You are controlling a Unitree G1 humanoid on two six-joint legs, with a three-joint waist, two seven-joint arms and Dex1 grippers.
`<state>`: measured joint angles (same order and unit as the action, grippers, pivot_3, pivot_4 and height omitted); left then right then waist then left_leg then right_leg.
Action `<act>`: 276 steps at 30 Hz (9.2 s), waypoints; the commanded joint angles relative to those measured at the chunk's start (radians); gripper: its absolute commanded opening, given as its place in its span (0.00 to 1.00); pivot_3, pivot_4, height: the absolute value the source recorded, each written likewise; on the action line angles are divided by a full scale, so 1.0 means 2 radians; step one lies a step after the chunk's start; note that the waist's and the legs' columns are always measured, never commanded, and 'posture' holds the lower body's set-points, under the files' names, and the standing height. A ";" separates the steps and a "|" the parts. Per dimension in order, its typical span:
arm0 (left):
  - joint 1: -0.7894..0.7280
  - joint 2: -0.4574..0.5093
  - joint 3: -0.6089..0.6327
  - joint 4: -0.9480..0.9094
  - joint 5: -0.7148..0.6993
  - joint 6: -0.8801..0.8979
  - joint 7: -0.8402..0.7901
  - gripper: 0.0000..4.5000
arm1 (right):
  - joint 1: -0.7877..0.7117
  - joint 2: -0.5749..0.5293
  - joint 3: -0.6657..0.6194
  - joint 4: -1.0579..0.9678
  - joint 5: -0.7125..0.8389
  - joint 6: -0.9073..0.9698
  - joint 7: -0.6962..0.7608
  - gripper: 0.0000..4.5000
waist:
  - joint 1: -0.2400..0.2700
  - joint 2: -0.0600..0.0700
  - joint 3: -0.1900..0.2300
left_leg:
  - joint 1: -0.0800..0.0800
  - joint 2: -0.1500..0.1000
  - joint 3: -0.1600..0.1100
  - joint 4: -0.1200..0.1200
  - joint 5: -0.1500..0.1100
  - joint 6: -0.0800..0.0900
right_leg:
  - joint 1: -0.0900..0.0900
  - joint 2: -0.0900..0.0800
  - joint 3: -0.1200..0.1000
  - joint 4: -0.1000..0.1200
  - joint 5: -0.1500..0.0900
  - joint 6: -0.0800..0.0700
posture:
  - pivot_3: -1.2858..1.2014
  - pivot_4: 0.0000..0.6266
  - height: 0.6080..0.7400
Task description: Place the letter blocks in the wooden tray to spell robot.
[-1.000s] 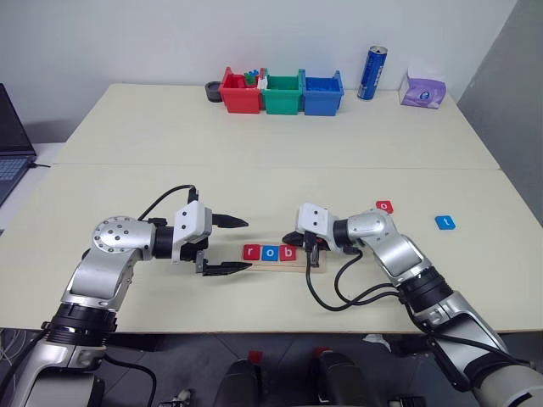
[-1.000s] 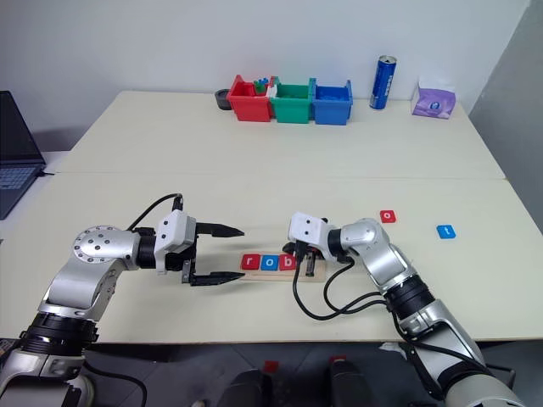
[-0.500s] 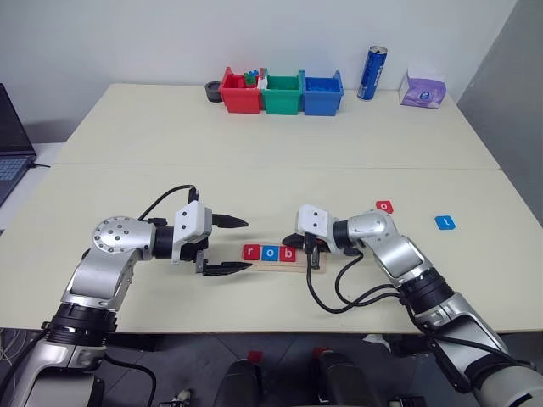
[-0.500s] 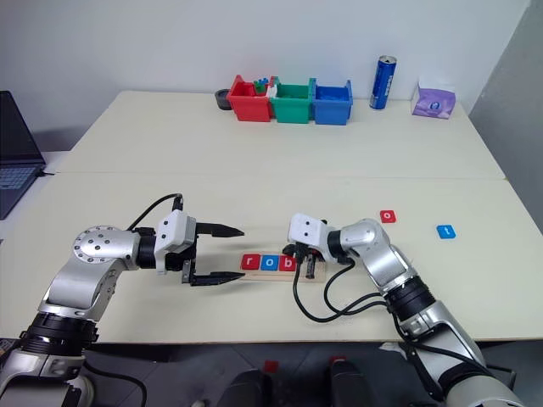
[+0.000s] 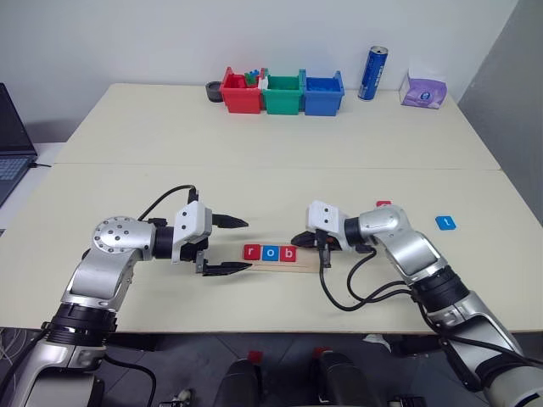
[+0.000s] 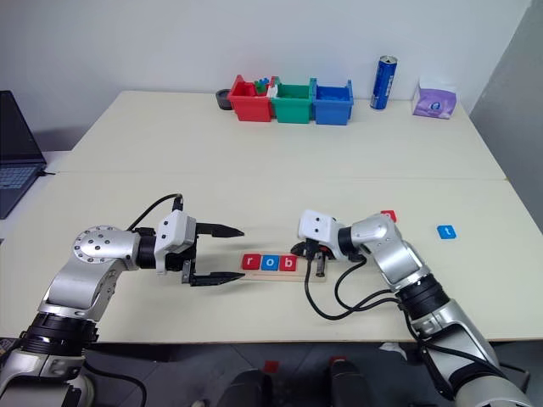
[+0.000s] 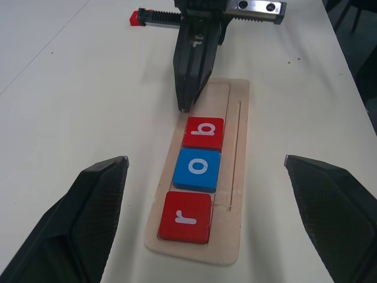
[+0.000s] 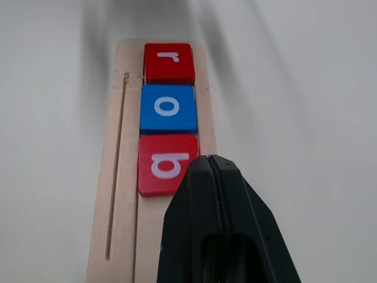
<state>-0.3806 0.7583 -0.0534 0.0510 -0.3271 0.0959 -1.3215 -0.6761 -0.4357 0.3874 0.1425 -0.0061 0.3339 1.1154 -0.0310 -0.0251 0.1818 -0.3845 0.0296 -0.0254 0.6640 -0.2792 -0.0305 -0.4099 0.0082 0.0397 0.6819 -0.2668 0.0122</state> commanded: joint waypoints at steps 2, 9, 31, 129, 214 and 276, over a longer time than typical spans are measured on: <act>-0.001 0.001 0.001 -0.008 -0.004 -0.004 -0.006 1.00 | 0.001 -0.015 -0.015 -0.018 0.014 0.000 0.012 0.00 | 0.000 0.000 0.000 | 0.000 0.000 0.000 0.000 0.000 0.000 | 0.000 0.000 0.000 0.000 0.000 0.000 | 0.52 0.24 1.00; 0.001 0.003 0.001 -0.011 -0.008 0.001 -0.017 1.00 | 0.013 -0.014 -0.005 -0.026 0.015 0.004 0.013 0.00 | 0.000 0.000 0.000 | 0.000 0.000 0.000 0.000 0.000 0.000 | 0.000 0.000 0.000 0.000 0.000 0.000 | 0.52 0.24 1.00; 0.006 0.006 0.004 -0.012 -0.004 -0.001 -0.021 1.00 | 0.023 0.004 0.017 -0.021 0.004 -0.004 0.002 0.00 | 0.000 0.000 0.000 | 0.000 0.000 0.000 0.000 0.000 0.000 | 0.000 0.000 0.000 0.000 0.000 0.000 | 0.52 0.24 1.00; -0.057 -0.185 -0.090 -0.095 0.052 0.092 0.206 1.00 | 0.112 0.125 -0.291 -0.055 0.059 0.191 -0.516 0.32 | 0.000 0.000 0.000 | 0.000 -0.001 0.000 0.000 0.000 0.000 | 0.000 0.000 0.002 0.000 0.000 0.000 | 0.52 0.24 1.00; -0.015 -0.060 -0.030 -0.102 -0.038 0.105 0.050 1.00 | 0.123 -0.085 -0.104 -0.113 0.122 0.013 -0.019 0.32 | -0.002 0.001 0.000 | 0.001 0.000 0.000 0.000 0.000 0.000 | 0.001 0.001 0.001 0.000 0.000 0.000 | 0.52 0.24 1.00; -0.001 -0.021 -0.008 -0.031 -0.018 0.037 0.014 1.00 | 0.031 -0.006 -0.036 -0.022 0.063 -0.011 0.001 0.99 | 0.001 0.001 0.000 | 0.000 0.000 0.000 0.000 0.000 0.000 | 0.001 0.000 0.000 0.000 0.000 0.000 | 0.52 0.24 1.00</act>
<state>-0.3703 0.7193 -0.0756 -0.0020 -0.3652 0.1863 -1.2961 -0.5818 -0.4384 0.3574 0.1491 0.0911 0.2964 1.1107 -0.0295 -0.0239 0.1820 -0.3840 0.0293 -0.0255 0.6642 -0.2791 -0.0307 -0.4084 0.0083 0.0400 0.6813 -0.2670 0.0126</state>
